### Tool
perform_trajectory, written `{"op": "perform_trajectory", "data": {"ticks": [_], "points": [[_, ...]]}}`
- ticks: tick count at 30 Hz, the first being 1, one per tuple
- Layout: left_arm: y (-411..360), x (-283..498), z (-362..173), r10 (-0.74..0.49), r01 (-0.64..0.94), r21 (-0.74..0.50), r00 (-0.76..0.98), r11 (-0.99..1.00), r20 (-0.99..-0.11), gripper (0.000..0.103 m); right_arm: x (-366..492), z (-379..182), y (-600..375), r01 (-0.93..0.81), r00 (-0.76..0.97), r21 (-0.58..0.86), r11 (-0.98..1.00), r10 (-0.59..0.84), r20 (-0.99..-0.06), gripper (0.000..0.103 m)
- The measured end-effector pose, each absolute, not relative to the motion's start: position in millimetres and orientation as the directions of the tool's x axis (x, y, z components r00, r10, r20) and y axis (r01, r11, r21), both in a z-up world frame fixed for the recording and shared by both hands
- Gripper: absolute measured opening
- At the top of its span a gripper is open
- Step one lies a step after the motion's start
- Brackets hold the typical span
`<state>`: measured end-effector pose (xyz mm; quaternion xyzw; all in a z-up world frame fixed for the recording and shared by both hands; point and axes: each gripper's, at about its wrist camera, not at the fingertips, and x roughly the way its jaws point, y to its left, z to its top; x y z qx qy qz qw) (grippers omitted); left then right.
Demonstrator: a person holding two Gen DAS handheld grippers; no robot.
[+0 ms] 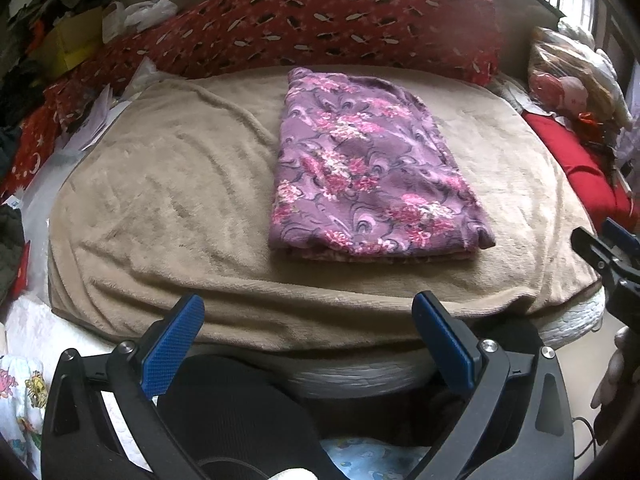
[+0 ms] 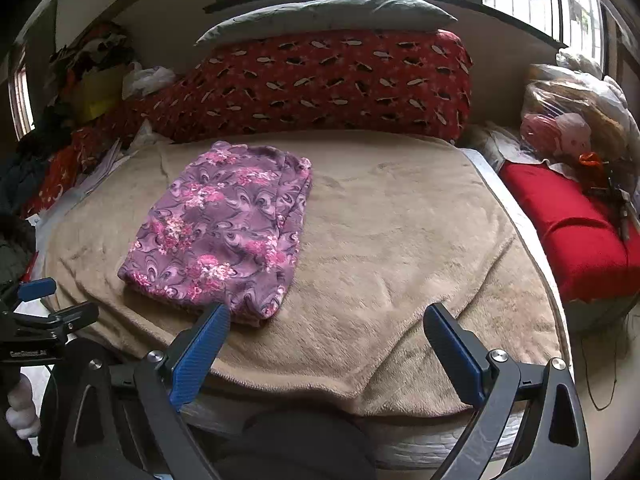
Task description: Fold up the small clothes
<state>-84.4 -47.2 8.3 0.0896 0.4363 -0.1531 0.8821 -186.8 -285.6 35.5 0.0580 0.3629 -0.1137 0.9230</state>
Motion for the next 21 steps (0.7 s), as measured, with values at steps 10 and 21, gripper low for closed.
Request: {"op": "perform_trajectory", "data": {"ticks": [10,21], "points": [[-59,-94,20,-0.249,0.406,0.008,0.575,0.914,-0.78,0.103,-187,35,-285,0.256,0.708,0.027,0.966,-0.168,-0.686,0.099],[-71,-97,19,-0.209,0.409,0.059,0.58,0.911,-0.788,0.103,-186,32,-290,0.263,0.702,0.033,0.964,-0.168,-0.692,0.099]]}}
